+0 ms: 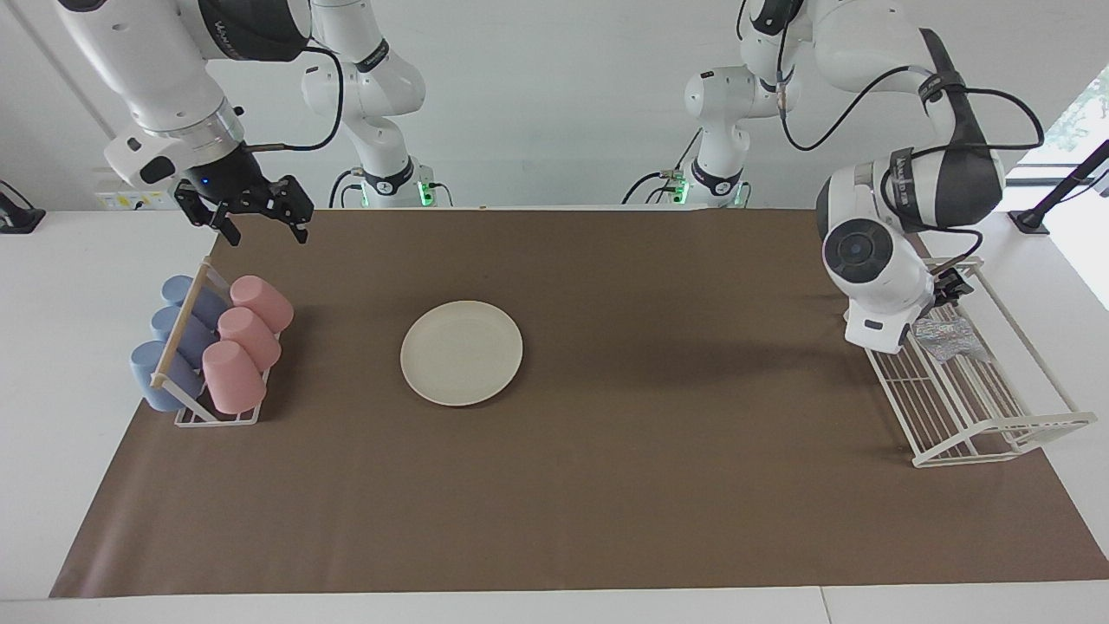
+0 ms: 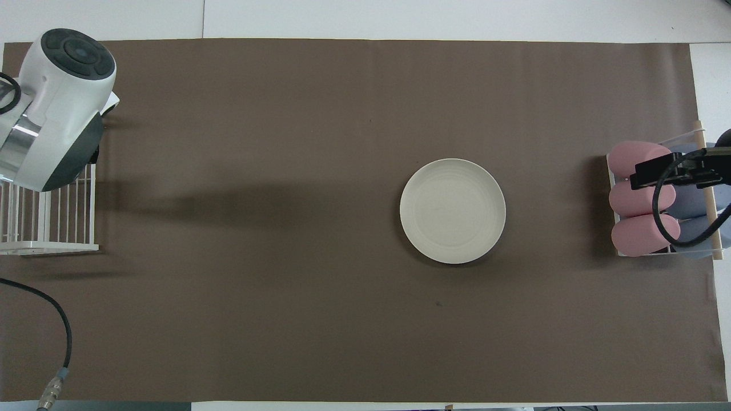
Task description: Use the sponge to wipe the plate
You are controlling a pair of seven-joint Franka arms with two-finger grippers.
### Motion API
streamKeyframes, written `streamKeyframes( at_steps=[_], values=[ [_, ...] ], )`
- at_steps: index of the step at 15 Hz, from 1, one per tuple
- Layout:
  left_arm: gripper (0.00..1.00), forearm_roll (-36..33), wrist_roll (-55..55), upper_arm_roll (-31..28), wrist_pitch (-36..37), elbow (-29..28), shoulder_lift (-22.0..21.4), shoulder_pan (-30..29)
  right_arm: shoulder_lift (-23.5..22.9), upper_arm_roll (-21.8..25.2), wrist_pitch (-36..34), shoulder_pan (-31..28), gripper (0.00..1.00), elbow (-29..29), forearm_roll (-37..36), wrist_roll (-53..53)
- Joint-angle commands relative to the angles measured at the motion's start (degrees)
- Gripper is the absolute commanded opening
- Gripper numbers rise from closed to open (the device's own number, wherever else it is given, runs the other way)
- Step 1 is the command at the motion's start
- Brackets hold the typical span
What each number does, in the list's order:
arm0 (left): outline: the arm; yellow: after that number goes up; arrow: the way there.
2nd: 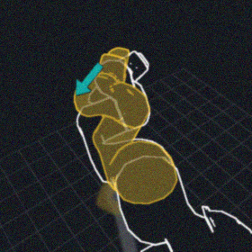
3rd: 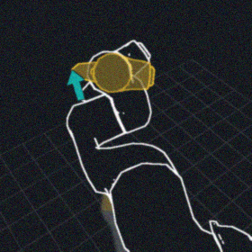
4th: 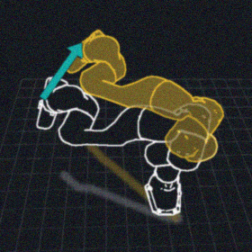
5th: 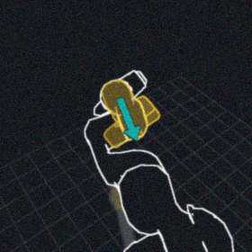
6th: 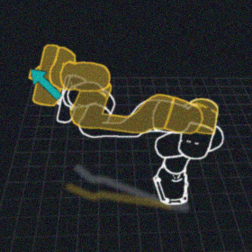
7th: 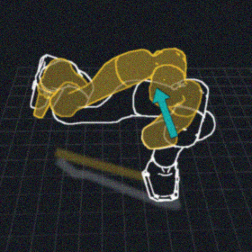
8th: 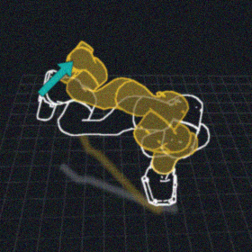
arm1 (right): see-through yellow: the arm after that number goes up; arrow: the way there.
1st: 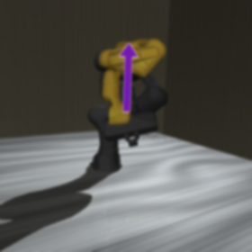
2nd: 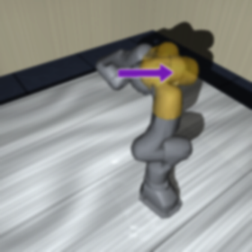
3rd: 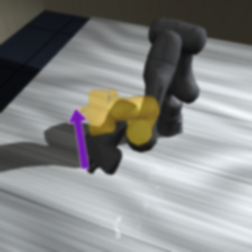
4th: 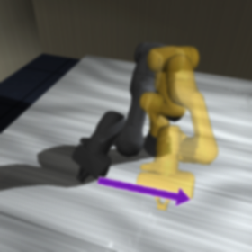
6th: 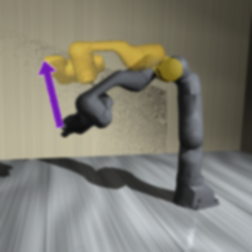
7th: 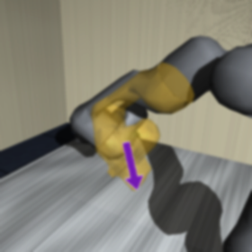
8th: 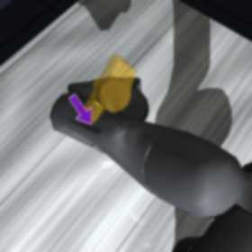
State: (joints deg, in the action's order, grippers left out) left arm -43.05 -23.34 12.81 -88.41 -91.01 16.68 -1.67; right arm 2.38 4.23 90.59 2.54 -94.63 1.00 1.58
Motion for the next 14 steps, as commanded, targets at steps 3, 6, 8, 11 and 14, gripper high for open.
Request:
streamKeyframes(
  at_steps=[3, 6, 8, 11, 14],
  values=[
    [1.00, 14.97, 1.45, -0.16, -0.62, 4.96, -3.58, -2.88, -0.27, -0.54, -0.23, -0.52, 1.00, 0.41, -0.82, -0.17],
    [1.00, 25.27, 3.90, -0.33, -0.36, 4.88, -9.72, -5.09, -0.36, -0.63, -0.23, -0.43, 1.00, 0.41, -0.82, -0.17],
    [1.00, 30.10, 5.75, -0.25, 1.22, 4.79, -12.36, -6.05, -0.27, -0.63, -0.23, -0.43, 1.00, 0.33, -0.82, -0.95],
    [1.00, 37.75, 8.99, -0.33, 3.41, 4.53, -15.44, -6.24, -0.27, -0.63, -0.23, -0.34, 1.00, 0.32, -0.82, -2.37],
    [1.00, 44.43, 15.76, -0.60, 5.97, 3.40, -16.50, -8.95, -0.27, -0.63, -0.58, -0.34, 1.00, 0.24, -0.82, -2.37]
  ],
)
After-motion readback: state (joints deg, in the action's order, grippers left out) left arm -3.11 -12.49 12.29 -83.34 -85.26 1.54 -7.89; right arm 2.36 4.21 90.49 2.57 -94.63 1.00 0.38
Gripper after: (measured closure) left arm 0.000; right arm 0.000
